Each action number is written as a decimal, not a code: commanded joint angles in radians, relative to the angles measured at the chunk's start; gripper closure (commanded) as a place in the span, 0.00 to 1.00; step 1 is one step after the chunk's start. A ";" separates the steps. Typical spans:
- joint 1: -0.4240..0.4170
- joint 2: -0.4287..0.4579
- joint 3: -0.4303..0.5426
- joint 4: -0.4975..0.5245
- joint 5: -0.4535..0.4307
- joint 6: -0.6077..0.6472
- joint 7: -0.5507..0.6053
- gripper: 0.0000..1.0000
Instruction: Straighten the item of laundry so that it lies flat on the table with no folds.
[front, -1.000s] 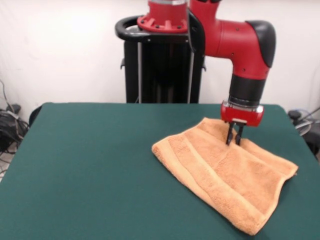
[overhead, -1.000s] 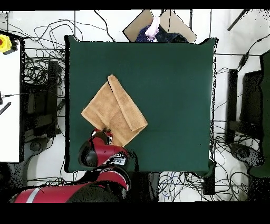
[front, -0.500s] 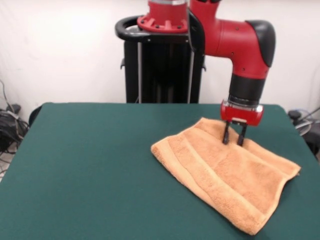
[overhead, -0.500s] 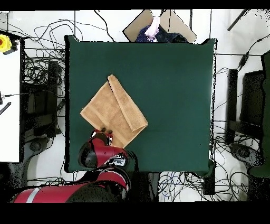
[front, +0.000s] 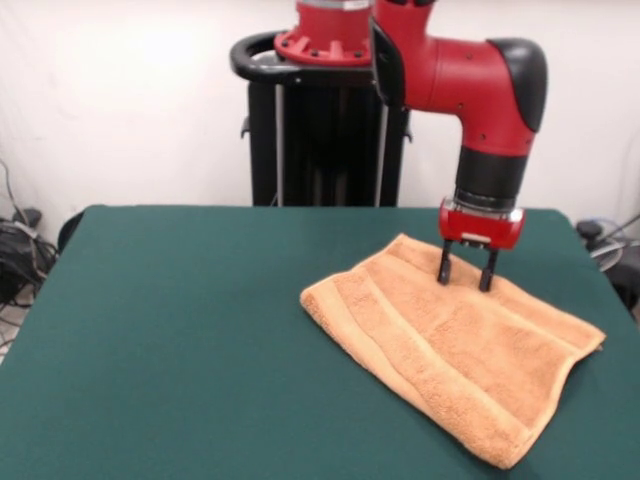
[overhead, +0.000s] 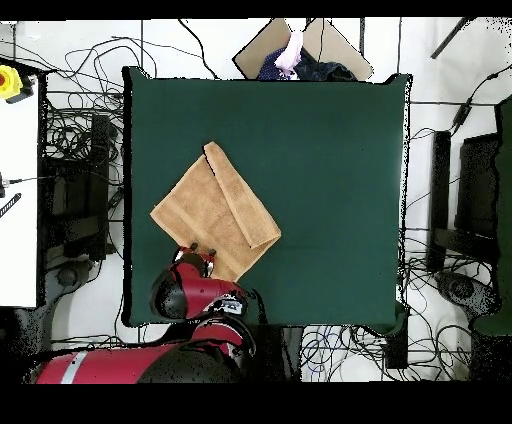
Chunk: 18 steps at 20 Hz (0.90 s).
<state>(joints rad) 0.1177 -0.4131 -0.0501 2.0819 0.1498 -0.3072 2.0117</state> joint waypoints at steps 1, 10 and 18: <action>-0.042 0.086 0.141 0.033 0.026 0.158 0.190 0.00; -0.188 0.025 0.157 -0.012 -0.025 0.228 0.115 0.00; -0.272 0.051 0.201 -0.052 -0.052 0.213 0.119 0.00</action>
<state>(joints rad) -0.1101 -0.4387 0.0949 2.0920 0.0948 -0.1822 2.0119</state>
